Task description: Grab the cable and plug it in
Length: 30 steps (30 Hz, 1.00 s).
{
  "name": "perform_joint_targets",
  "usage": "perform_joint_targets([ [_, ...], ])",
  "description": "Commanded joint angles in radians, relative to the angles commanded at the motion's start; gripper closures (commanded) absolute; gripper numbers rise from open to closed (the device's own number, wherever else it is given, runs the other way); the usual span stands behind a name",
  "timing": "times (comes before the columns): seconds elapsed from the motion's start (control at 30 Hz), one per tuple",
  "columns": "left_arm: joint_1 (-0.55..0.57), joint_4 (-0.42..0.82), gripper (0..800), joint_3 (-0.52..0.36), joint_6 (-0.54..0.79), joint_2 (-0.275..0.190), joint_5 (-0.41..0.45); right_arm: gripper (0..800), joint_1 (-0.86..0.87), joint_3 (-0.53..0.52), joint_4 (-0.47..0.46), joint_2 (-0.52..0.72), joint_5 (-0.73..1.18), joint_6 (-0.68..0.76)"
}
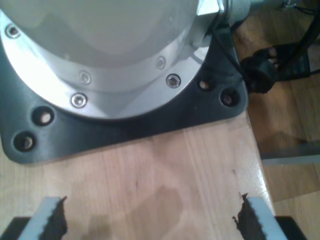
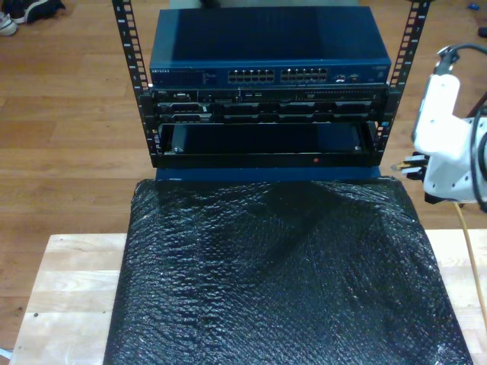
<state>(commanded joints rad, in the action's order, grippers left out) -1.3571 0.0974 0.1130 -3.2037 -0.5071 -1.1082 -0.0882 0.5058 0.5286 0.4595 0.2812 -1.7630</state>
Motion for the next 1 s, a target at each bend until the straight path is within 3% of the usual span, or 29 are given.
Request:
perform_joint_targets([
  [0.27,0.0,0.0,0,0.0,0.0,0.0,0.002,800,-0.127,-0.003,-0.029,-0.143,-0.229,0.0],
  [0.57,0.0,0.0,0,0.0,0.0,0.0,0.0,800,-0.172,-0.011,-0.068,-0.163,-0.384,-0.002],
  [1.0,0.0,0.0,0,0.0,0.0,0.0,0.0,800,-0.209,-0.008,-0.077,-0.141,-0.427,-0.003],
])
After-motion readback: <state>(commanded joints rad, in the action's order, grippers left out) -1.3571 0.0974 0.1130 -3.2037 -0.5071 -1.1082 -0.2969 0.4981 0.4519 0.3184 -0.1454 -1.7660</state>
